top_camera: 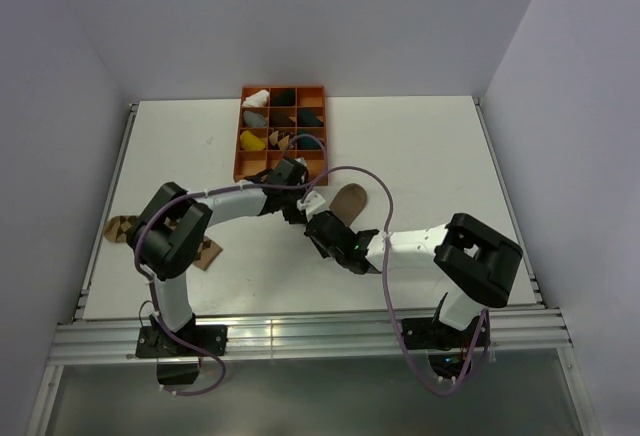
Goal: Roll the socks
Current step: Roll the sock at the center of the board.
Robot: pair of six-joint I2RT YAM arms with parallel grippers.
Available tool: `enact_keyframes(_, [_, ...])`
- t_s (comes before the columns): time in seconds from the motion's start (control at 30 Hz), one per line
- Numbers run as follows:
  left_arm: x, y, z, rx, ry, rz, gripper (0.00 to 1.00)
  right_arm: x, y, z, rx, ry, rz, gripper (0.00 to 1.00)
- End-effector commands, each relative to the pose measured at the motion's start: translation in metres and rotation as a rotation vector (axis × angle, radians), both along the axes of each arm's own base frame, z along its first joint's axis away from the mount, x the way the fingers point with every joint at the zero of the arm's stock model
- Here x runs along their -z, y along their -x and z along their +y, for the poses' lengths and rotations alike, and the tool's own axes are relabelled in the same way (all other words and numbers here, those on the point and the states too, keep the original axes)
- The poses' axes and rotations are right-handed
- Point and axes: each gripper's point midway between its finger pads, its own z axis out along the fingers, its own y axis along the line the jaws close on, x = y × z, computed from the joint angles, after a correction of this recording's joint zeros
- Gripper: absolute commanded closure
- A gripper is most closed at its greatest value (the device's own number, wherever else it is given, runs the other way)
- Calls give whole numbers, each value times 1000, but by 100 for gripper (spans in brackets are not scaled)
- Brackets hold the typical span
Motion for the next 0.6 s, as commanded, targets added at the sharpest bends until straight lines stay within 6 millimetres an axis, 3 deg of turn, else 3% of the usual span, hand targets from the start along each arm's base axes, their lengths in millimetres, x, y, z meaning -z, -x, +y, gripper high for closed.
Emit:
enact_keyframes(0.0, [0, 0, 14, -5, -33, 9, 63, 5, 3, 1, 18, 0, 24, 94])
enact_keyframes(0.03, [-6, -4, 18, -21, -27, -5, 57, 4, 6, 5, 0, -29, 42, 100])
enact_keyframes(0.1, [-11, -8, 25, -51, -38, -30, 38, -3, 9, 10, -16, -93, 70, 100])
enact_keyframes(0.2, [-23, -14, 34, -102, -35, -71, 20, -8, 12, 15, -46, -204, 148, 100])
enact_keyframes(0.43, [-34, -16, 56, -263, 5, -116, 19, -21, 8, 21, -67, -474, 337, 100])
enact_keyframes(0.57, [-29, -4, 62, -296, 45, -115, 22, -24, 7, 23, -70, -601, 449, 100])
